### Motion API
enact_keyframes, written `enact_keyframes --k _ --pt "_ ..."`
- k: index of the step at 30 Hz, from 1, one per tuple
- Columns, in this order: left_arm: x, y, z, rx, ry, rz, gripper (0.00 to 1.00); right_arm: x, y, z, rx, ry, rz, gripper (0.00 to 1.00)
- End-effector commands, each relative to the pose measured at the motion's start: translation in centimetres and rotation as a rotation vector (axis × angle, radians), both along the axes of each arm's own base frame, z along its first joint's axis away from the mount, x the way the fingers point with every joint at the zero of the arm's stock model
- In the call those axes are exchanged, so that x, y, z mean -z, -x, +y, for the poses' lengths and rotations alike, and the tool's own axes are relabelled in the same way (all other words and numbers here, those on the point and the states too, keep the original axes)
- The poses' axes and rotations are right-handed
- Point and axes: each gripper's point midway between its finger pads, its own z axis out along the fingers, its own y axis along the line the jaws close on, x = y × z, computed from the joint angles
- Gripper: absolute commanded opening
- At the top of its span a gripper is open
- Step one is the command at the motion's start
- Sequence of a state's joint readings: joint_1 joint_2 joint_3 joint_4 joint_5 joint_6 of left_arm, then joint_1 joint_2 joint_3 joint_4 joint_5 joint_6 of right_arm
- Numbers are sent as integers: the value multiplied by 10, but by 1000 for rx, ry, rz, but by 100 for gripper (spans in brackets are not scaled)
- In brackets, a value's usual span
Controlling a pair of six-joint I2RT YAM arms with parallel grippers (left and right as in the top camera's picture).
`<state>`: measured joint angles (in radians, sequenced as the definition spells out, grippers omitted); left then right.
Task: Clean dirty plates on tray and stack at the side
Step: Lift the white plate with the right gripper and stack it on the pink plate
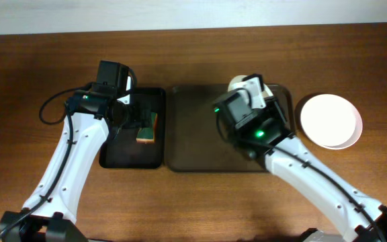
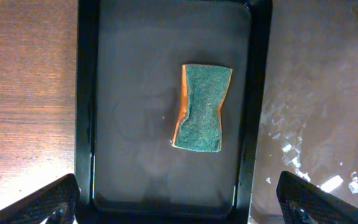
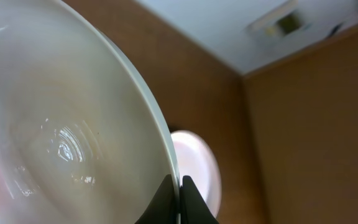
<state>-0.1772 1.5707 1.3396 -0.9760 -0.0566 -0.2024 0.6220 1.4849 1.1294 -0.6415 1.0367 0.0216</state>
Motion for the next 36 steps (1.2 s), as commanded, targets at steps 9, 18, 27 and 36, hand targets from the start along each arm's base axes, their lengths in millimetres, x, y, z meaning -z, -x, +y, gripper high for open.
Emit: enact_keyframes --k 9,18,27,36 --pt "-2 1 1 9 -2 -13 100 -50 13 5 60 157 -190 4" --pt "-2 1 1 9 -2 -13 100 -51 11 6 60 138 -201 4" --pt "-1 3 2 8 -3 -6 100 21 -8 3 65 -385 -20 4" --pt "-1 3 2 8 -3 -5 100 68 -5 -112 430 -893 88 4"
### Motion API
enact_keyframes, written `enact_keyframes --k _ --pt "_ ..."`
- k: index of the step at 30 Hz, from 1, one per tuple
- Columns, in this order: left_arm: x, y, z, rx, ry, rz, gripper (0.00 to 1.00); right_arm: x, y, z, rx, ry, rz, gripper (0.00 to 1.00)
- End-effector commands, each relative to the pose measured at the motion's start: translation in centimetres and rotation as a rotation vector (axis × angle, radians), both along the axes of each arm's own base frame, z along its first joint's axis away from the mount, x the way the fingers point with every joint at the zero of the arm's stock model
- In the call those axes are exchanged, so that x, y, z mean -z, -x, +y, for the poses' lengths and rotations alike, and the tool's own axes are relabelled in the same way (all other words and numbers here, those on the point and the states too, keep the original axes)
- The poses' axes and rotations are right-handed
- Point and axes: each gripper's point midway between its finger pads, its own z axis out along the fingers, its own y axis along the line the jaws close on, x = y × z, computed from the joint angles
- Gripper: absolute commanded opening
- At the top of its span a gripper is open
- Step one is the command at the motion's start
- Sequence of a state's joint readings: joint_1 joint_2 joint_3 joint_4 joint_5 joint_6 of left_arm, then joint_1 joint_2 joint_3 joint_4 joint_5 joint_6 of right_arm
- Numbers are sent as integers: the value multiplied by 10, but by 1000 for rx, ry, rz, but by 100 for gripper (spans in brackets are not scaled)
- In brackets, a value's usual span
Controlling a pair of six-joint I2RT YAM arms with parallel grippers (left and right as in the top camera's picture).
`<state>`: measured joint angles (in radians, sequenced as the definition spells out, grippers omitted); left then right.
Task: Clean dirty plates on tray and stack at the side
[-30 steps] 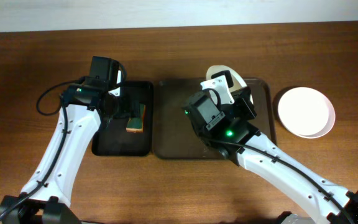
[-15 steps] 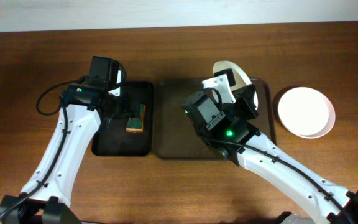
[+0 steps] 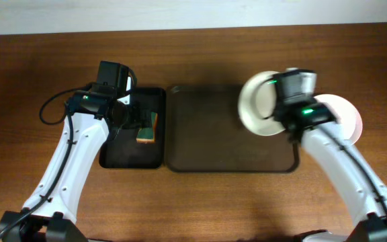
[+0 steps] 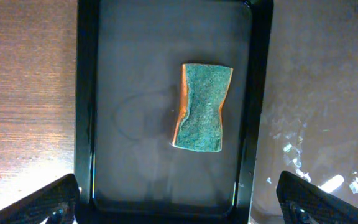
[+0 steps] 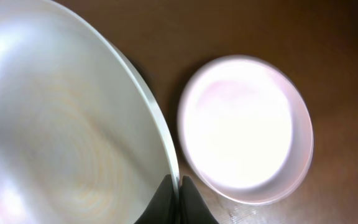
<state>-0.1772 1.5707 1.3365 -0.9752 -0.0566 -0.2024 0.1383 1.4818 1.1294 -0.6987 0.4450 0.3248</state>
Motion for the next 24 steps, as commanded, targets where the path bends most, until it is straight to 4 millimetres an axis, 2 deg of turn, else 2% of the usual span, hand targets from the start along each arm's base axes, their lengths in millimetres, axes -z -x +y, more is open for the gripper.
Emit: enact_keyframes --k 1,8,13,16,19,20,21,24 --pt "-2 3 2 8 -3 -8 100 7 6 -26 123 -285 -15 4" --pt "-2 2 2 8 -3 -8 100 14 48 -138 456 -404 -53 4" --pt "-2 2 2 8 -3 -8 100 24 74 -184 606 -409 -58 4" --pt "-2 3 2 8 -3 -8 100 37 83 -196 655 -420 -31 4" --pt "-2 3 2 8 -3 -8 100 51 86 -200 675 -434 5 7" --pt "-2 3 2 8 -3 -8 100 51 80 -198 657 -454 -12 25" --pt "-2 3 2 8 -3 -8 100 50 74 -195 640 -477 -28 33" --pt "-2 2 2 8 -3 -8 100 41 47 -173 468 -606 -96 41"
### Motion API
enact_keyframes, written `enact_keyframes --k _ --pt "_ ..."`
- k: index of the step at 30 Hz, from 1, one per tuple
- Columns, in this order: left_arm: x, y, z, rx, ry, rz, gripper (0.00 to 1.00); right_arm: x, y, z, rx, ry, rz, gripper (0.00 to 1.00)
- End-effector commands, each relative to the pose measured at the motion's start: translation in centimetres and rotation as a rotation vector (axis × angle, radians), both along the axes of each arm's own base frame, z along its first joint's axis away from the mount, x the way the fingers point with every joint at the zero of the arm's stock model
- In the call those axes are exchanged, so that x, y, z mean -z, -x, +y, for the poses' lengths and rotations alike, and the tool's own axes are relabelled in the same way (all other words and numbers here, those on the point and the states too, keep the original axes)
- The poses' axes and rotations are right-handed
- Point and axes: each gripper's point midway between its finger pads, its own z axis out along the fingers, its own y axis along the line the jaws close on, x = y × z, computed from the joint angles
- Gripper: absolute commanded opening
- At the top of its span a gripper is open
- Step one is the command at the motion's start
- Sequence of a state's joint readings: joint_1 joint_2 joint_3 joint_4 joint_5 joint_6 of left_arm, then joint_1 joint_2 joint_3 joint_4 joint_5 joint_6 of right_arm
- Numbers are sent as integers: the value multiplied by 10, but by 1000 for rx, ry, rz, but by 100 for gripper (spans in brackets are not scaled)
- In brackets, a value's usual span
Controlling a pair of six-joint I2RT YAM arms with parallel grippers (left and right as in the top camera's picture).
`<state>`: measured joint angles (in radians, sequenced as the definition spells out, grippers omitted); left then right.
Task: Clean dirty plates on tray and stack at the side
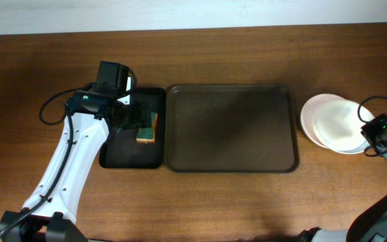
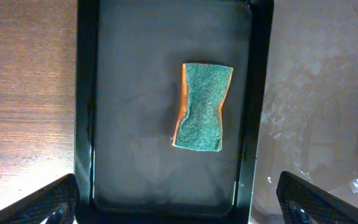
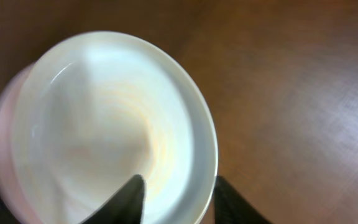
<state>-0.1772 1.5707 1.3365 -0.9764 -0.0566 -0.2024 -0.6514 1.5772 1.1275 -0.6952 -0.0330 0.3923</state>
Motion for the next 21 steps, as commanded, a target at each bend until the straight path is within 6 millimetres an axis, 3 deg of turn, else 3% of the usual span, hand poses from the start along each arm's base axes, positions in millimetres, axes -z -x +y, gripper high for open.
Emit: enact_keyframes --k 1,7,13,15,18,21 --pt "-2 2 2 8 -3 -9 100 -9 -29 30 -156 -128 -151 43" --pt "-2 2 0 12 7 -8 100 -14 -50 90 -447 -166 -173 52" --pt "-5 -2 -1 12 11 -27 100 -32 -64 169 -756 -79 -145 67" --pt "-5 0 -3 15 35 -14 100 -44 -59 188 -822 -19 -104 71" --pt "-6 9 -1 5 97 19 100 -61 -45 204 -894 58 -56 95" --pt "-16 19 9 -11 97 14 100 -84 -26 215 -926 97 -74 99"
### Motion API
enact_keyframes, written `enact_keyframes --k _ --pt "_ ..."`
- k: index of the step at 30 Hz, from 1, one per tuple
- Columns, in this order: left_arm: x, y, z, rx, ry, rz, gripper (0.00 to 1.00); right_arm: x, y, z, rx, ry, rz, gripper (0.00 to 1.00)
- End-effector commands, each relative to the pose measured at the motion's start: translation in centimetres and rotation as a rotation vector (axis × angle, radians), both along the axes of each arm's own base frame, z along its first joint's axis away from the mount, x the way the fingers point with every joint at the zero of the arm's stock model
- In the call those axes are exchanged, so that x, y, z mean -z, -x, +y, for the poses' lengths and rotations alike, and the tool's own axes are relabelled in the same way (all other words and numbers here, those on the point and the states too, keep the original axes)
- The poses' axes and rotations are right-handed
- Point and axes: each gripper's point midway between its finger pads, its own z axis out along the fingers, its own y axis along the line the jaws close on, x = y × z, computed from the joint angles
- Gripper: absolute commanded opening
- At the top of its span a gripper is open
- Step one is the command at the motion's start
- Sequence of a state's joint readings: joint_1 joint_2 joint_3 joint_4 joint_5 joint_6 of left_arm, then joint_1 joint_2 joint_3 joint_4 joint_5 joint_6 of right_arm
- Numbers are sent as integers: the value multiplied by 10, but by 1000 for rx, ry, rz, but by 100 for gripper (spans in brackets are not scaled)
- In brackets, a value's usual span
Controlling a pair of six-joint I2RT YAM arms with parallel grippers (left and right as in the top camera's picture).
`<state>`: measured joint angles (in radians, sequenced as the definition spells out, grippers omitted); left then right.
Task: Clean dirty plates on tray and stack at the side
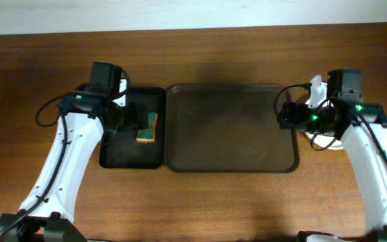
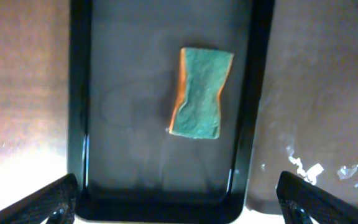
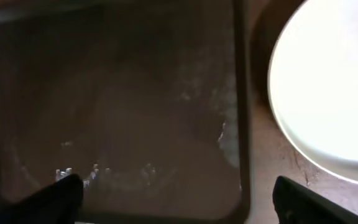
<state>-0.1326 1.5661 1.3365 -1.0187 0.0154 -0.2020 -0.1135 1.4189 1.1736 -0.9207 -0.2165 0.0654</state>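
Observation:
The brown tray (image 1: 227, 128) lies in the middle of the table with no plate on it, only wet smears. Stacked white plates (image 3: 328, 93) sit on the table just right of the tray's rim (image 3: 242, 112); in the overhead view my right arm covers most of them. My right gripper (image 3: 179, 208) hangs open over the tray's right part, holding nothing. Over a black tray (image 2: 166, 186) my left gripper (image 2: 176, 210) hangs open, with a green and orange sponge (image 2: 199, 93) lying below it.
The black sponge tray (image 1: 123, 158) touches the brown tray's left side. Bare wooden table (image 1: 200, 202) runs along the front and back. A white wall edge borders the far side.
My right gripper was open over the plate stack at the far right; it is now further left, over the tray's right edge. The left wrist view shows the sponge slightly smaller and higher in frame.
My right gripper was shut on a white plate over the brown tray, then held it beside the plate at the right. Then the plate lay on that plate with the gripper open above. Now the gripper is back at the tray. The sponge stayed put.

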Motion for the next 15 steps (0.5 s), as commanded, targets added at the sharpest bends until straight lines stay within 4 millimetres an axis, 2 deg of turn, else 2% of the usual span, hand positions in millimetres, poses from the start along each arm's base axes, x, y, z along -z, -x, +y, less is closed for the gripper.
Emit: enact_keyframes --k 1,9,15 --pt "-24 13 5 24 30 -48 100 -43 16 -3 -17 90 -99 99" --pt "-63 54 10 46 32 -225 100 -84 67 1 -14 109 -270 99" --pt "-68 90 16 45 31 -447 100 -111 103 5 -19 140 -477 99"
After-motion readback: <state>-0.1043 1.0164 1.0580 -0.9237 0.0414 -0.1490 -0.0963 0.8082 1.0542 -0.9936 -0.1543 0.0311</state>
